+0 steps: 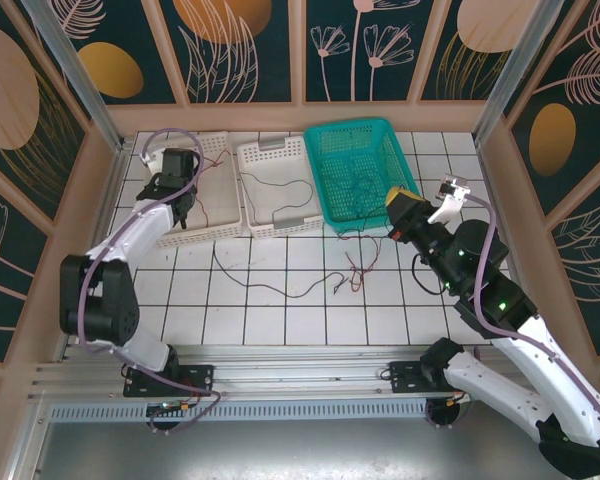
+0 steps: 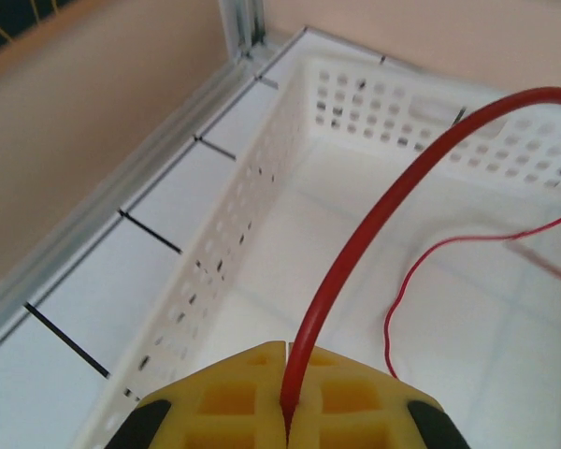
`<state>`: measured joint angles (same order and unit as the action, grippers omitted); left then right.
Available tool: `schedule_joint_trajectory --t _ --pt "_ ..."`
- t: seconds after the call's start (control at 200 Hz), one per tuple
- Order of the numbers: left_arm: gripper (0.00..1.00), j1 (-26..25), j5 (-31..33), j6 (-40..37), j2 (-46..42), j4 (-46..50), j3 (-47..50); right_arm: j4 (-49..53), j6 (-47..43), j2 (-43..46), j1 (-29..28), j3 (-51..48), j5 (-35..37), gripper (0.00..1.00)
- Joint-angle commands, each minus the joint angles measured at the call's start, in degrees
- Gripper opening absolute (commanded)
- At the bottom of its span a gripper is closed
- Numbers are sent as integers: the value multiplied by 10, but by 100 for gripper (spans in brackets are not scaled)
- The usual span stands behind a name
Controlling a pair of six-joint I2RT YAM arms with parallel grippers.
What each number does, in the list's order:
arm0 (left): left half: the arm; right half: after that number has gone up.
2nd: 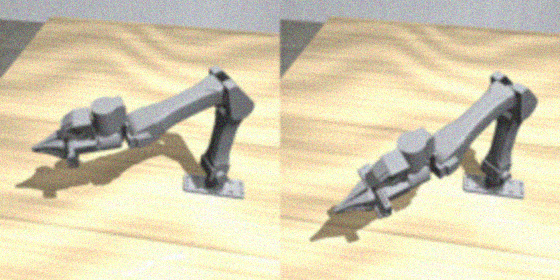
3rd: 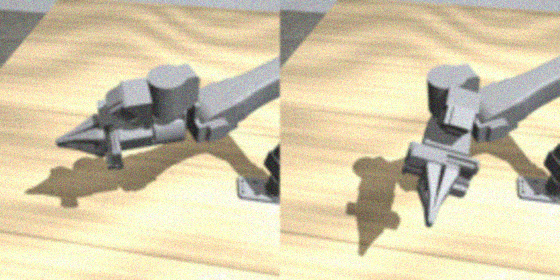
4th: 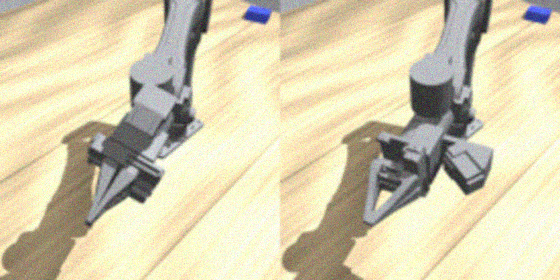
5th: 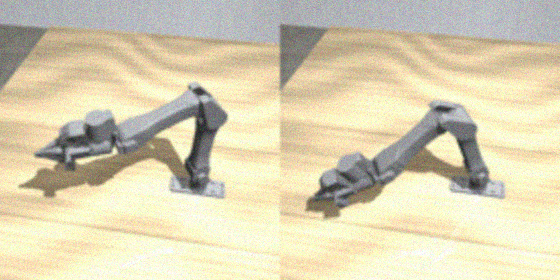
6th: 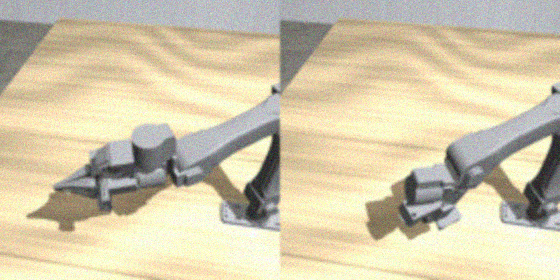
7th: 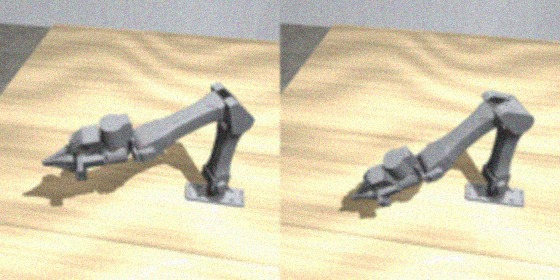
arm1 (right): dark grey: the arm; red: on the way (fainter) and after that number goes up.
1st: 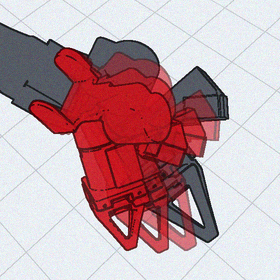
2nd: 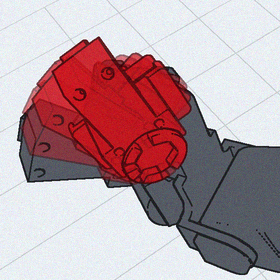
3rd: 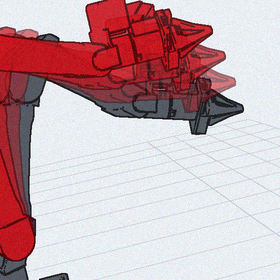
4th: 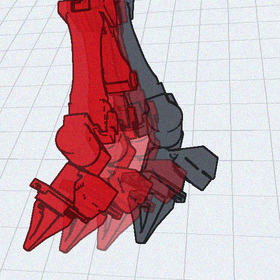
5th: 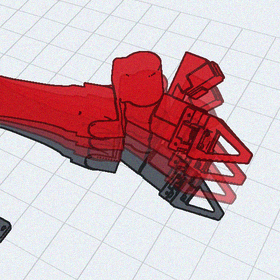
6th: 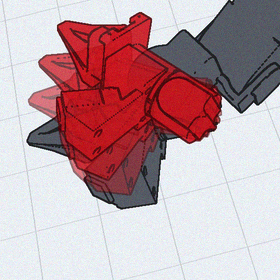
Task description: Untangle the cables
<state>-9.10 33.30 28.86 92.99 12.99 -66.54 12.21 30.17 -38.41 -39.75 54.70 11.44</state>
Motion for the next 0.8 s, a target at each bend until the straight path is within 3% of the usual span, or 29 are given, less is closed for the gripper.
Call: schedule_joint_trajectory --t 0.0,0.38,0.46,0.536,0.796 --pt "0 4 -10 42 37 -30 6 -9 8 8 -1 2 -10 0" --pt "0 13 -32 71 107 -39 14 -1 7 13 -1 -6 -18 0" --pt "11 14 -32 67 105 -37 11 -4 8 10 -1 -7 -21 0" --pt "28 15 -34 62 99 -35 10 -5 8 7 -1 -7 -25 0" --pt "53 17 -42 61 77 -16 -6 -7 10 4 -1 -7 -32 0"
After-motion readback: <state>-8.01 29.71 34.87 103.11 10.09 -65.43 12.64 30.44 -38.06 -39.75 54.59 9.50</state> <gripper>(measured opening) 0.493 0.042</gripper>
